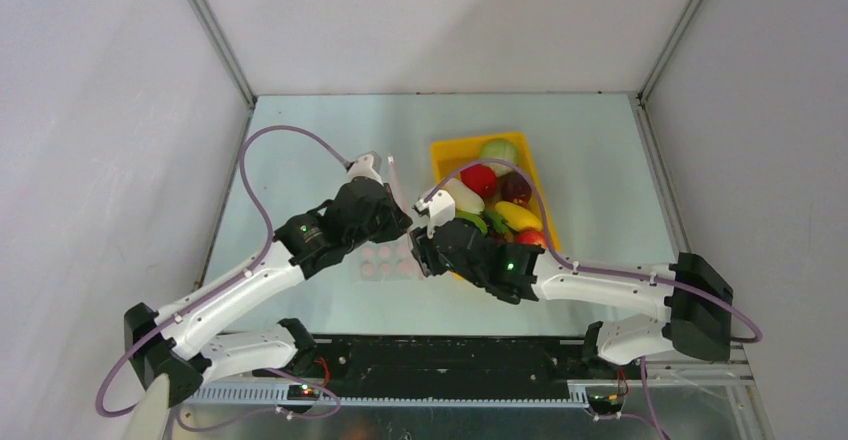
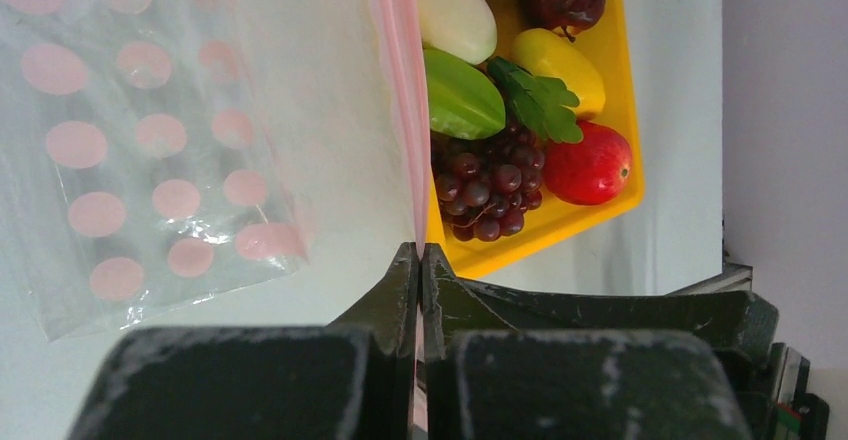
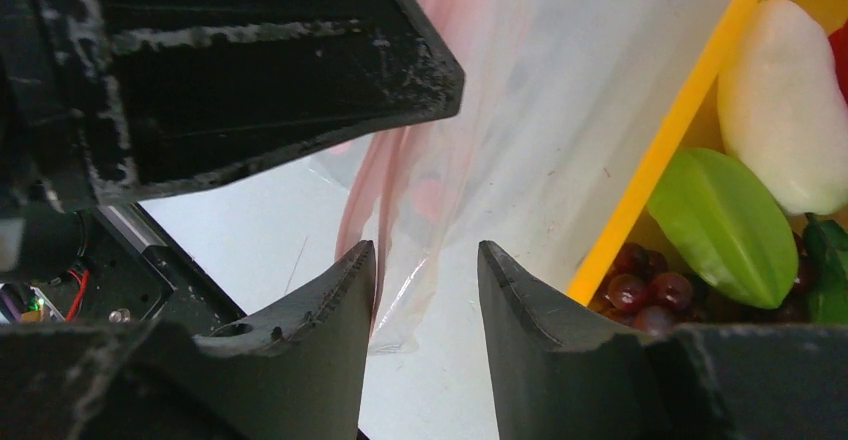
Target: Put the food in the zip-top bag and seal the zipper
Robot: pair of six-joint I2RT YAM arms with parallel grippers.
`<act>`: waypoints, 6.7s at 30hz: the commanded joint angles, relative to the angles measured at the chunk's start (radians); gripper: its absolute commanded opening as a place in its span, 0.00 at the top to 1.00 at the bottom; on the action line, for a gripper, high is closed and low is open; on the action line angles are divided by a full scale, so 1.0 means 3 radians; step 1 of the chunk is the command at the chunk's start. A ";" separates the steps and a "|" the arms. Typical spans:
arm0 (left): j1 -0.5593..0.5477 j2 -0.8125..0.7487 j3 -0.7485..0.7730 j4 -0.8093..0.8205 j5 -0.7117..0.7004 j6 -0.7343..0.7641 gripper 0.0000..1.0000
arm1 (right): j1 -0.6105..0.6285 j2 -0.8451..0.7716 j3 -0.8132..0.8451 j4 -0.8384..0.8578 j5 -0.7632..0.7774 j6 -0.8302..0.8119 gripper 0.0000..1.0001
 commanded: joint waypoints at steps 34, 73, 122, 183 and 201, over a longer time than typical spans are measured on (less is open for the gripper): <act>-0.0004 -0.0377 -0.0176 -0.0027 0.0153 0.0506 0.00 | 0.0009 -0.0174 0.0014 0.0109 0.0252 0.0324 1.00; -0.0002 0.0276 0.0134 -0.0172 -0.0653 0.0469 0.15 | 0.0044 -0.0142 0.0015 0.0052 0.0167 0.0272 1.00; -0.0282 0.0234 0.1084 -0.1093 -0.0646 0.1612 1.00 | -0.1105 -0.0200 0.0158 -0.0343 0.0007 0.0694 1.00; 0.0436 0.0686 0.0567 -0.0632 -0.0474 0.1332 0.57 | -0.1005 0.0806 0.0377 0.0763 -0.0965 0.1424 1.00; 0.0529 0.0219 0.0223 -0.0743 -0.0919 0.0913 1.00 | -0.1016 0.0434 0.0012 0.0410 -0.0483 0.1562 1.00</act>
